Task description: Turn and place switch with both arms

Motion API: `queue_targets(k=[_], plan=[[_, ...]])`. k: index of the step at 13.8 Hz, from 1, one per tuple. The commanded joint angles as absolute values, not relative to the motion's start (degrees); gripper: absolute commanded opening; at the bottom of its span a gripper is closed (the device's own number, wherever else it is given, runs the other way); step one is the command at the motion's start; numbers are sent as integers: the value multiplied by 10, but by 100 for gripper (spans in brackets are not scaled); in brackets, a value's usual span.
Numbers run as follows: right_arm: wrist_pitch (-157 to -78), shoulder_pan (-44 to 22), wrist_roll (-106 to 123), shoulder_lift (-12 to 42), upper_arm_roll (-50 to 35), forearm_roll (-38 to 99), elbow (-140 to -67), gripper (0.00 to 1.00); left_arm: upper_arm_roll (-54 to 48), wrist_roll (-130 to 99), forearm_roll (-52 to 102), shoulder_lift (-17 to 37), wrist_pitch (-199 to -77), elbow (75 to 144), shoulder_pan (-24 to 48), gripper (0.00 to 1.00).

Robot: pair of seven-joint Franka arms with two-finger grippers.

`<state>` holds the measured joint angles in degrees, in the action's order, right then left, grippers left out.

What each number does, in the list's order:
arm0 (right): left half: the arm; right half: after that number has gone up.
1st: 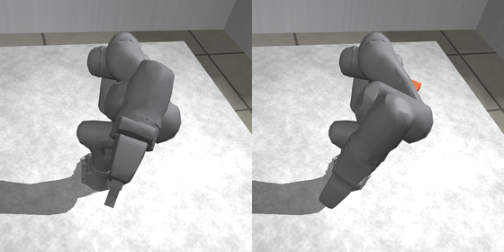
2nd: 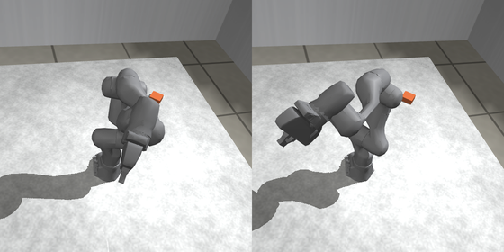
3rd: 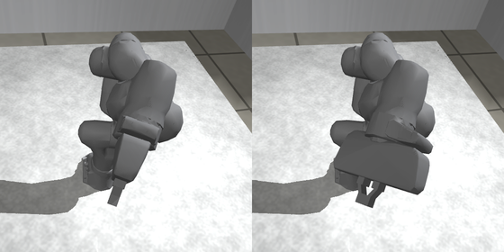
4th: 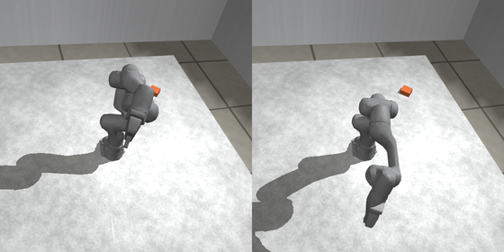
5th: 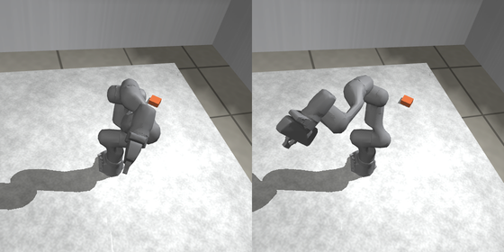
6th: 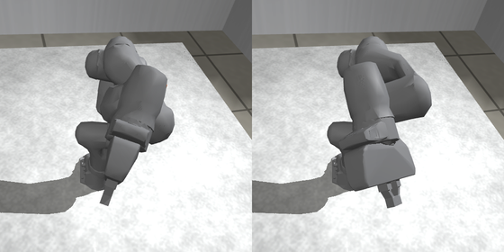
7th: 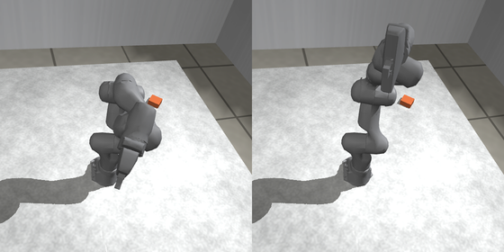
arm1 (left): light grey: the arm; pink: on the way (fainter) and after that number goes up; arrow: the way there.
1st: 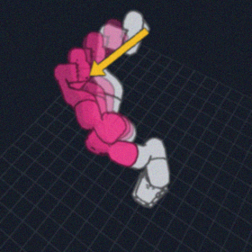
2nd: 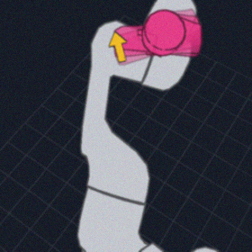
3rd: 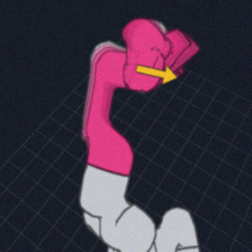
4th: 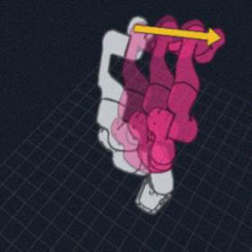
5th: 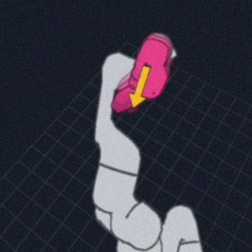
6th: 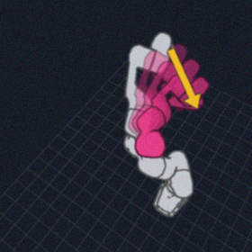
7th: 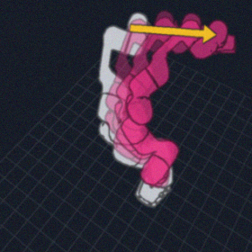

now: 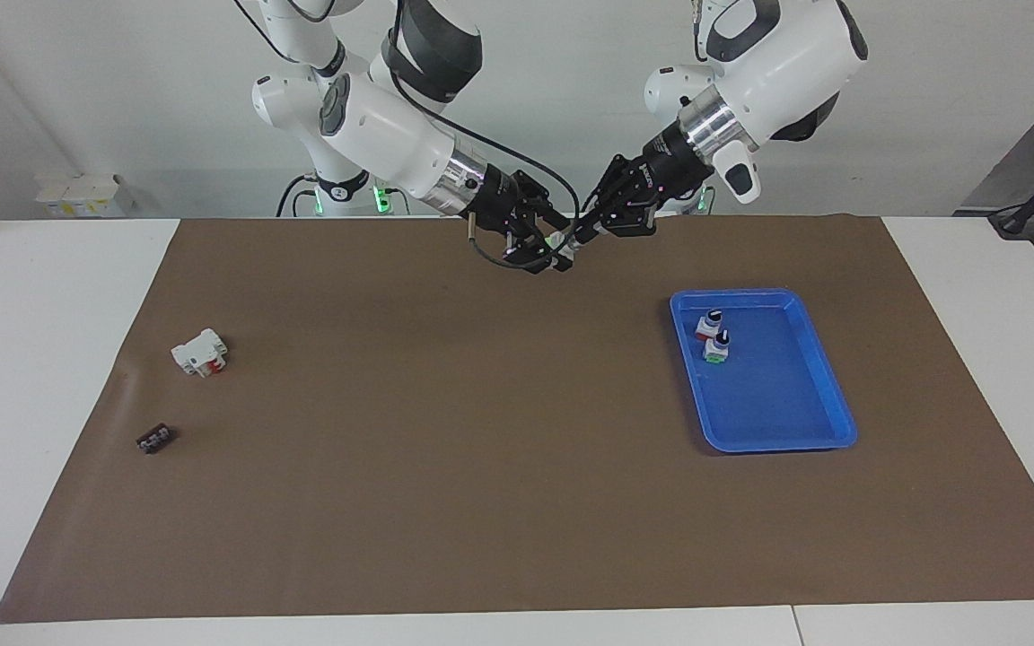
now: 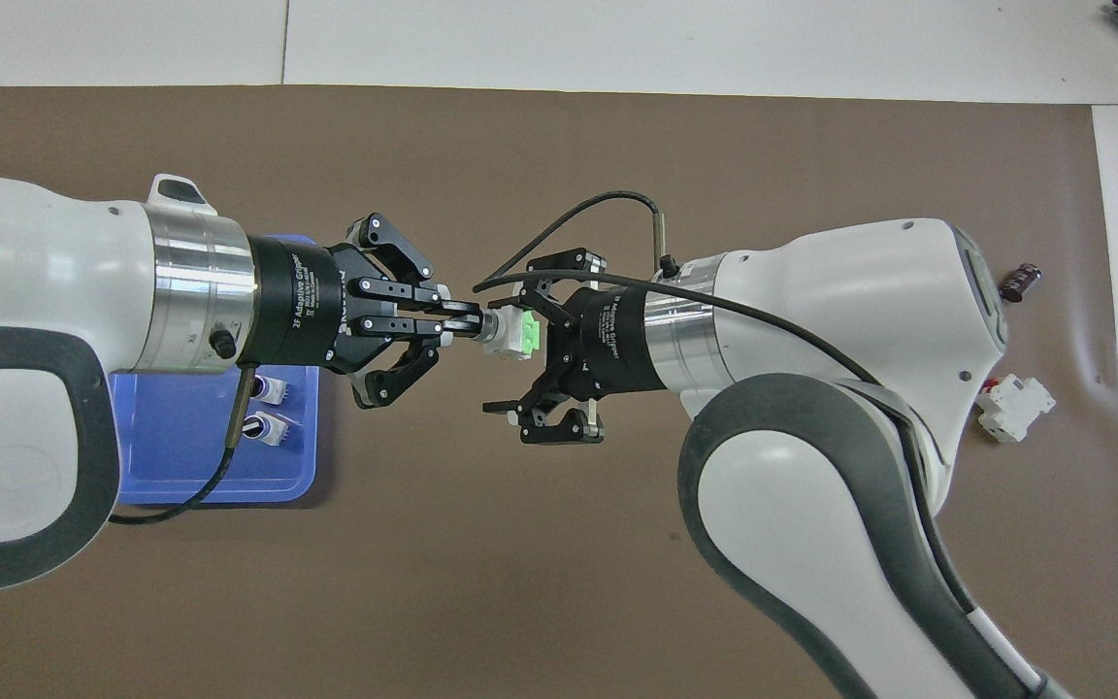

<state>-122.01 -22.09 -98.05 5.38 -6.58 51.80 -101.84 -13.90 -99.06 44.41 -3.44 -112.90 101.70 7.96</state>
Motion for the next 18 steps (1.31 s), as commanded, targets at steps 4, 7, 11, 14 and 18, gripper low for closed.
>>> queue_targets(k=[4,7,11,14,18], plan=[[-1137,-201,-929,19,-70,491,-1036,100,-129,-989,396,-39,-1133,1024,82,0],[-1113,-177,-903,8,-70,489,-1035,100,-128,-960,353,-56,-1116,1058,81,0],[-1098,-165,-884,-13,-69,436,-1035,100,-128,-905,265,-95,-1117,1134,77,0],[-1103,-163,-807,-39,-68,341,-1029,100,-127,-839,191,-123,-1121,1187,54,0],[-1105,-131,-612,-62,-65,234,-1027,100,-96,-701,124,-133,-1132,1214,24,0]])
